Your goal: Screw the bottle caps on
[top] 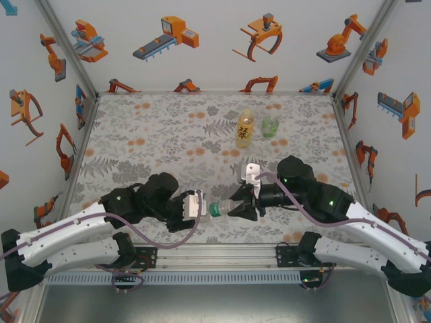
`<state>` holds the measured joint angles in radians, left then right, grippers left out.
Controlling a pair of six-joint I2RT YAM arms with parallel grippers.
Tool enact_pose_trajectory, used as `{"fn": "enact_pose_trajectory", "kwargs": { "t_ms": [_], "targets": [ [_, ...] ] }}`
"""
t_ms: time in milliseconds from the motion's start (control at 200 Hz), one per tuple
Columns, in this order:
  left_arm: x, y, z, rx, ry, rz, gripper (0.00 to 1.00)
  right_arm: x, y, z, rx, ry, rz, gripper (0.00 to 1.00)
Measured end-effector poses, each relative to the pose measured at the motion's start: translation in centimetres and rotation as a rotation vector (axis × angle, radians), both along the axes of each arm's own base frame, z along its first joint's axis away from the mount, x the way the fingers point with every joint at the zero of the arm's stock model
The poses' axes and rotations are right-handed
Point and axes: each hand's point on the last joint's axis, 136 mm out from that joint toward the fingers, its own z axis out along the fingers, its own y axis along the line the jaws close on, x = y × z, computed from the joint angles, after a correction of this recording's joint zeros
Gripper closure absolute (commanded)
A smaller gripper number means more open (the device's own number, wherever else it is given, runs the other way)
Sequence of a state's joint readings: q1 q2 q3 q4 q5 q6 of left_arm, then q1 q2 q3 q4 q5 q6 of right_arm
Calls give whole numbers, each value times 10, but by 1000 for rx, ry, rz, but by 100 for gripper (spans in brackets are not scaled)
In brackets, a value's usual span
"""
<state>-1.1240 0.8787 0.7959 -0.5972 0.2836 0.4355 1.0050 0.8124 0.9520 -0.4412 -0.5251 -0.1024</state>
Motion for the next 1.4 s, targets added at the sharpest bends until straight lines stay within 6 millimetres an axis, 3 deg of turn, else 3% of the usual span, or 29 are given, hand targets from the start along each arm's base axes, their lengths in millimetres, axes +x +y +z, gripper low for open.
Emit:
{"fn": "enact_pose_trajectory", "kwargs": {
  "t_ms": [230, 381, 541, 701, 786, 861, 1016, 1152, 1292, 1402],
  "targets": [
    [-4, -3, 0, 3, 18, -29, 100, -6, -1, -1, -2, 27, 25, 94],
    [-2, -2, -1, 9, 6, -19, 100, 0, 0, -3, -9, 118, -38, 100],
    [5, 0, 0, 8, -27, 11, 100, 20, 0, -8, 1, 379, -245, 100],
    [11, 2, -3, 15, -54, 44, 100, 38, -3, -22, 18, 777, -507, 98],
    [14, 3, -5, 22, -65, 56, 100, 44, -8, -34, 32, 993, -640, 89],
    [16, 2, -7, 25, -71, 59, 100, 46, -15, -42, 62, 1158, -742, 88],
    [18, -6, -4, 3, -86, 53, 100, 48, -28, -47, 136, 1332, -857, 79],
    [20, -10, -2, -10, -94, 52, 100, 50, -32, -46, 156, 1363, -885, 60],
    [19, -16, 6, -48, -106, 38, 100, 53, -33, -37, 163, 1281, -866, 35],
    [17, -24, 16, -102, -116, 17, 100, 54, -35, -28, 168, 1176, -835, 28]
  ]
}}
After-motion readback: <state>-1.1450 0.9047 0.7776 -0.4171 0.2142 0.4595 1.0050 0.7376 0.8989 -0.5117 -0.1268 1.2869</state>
